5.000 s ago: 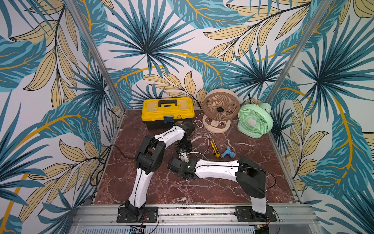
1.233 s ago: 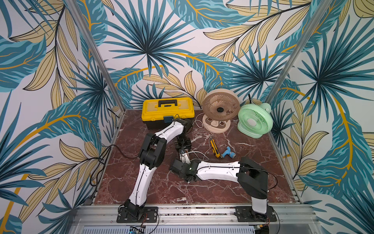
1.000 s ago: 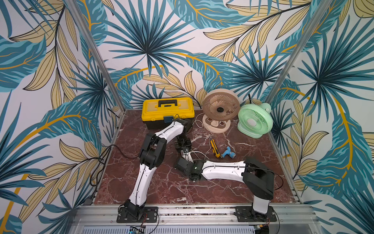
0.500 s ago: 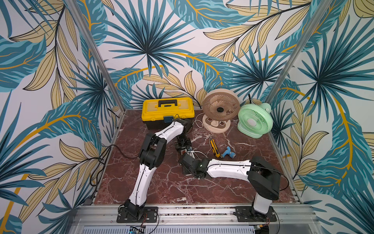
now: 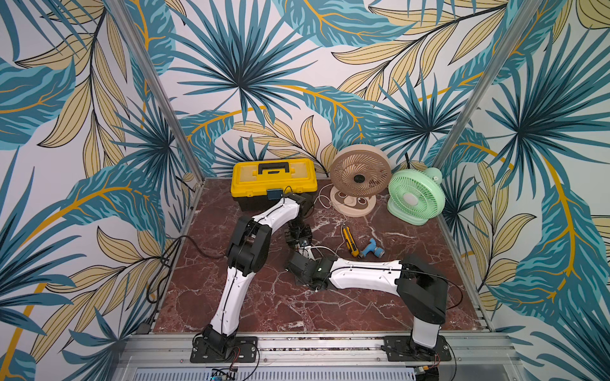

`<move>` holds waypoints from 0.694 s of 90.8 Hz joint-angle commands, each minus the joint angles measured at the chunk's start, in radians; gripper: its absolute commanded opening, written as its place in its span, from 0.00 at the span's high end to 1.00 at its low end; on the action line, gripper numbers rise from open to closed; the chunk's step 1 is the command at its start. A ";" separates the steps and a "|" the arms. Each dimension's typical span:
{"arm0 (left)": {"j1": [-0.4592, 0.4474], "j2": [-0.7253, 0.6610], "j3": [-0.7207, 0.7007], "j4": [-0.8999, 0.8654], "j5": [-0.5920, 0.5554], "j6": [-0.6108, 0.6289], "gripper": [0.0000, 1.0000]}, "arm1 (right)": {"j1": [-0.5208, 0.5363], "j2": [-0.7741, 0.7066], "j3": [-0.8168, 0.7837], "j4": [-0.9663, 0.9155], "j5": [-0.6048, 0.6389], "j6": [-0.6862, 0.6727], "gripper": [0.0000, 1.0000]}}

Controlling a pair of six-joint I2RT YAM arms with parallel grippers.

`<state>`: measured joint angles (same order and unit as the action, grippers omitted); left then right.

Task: Unplug the desk fan from the power strip
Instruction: Remove the plug from the socket.

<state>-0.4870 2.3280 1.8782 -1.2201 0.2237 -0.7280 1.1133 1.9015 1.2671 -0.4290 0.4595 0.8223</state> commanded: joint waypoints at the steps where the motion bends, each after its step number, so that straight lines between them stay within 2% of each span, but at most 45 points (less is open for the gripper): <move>1: 0.018 0.154 -0.094 0.103 -0.086 0.006 1.00 | 0.032 0.071 0.051 -0.108 0.100 -0.033 1.00; 24: 0.017 0.150 -0.102 0.110 -0.088 0.004 1.00 | 0.071 0.113 0.124 -0.174 0.168 -0.053 1.00; 46: 0.017 0.143 -0.116 0.121 -0.083 0.003 1.00 | 0.071 0.108 0.118 -0.172 0.171 -0.048 1.00; 63: 0.017 0.141 -0.120 0.121 -0.085 0.002 1.00 | 0.064 0.060 0.056 -0.128 0.168 -0.022 1.00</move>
<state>-0.4847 2.3146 1.8565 -1.2003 0.2291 -0.7284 1.1706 1.9862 1.3724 -0.5522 0.6041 0.8047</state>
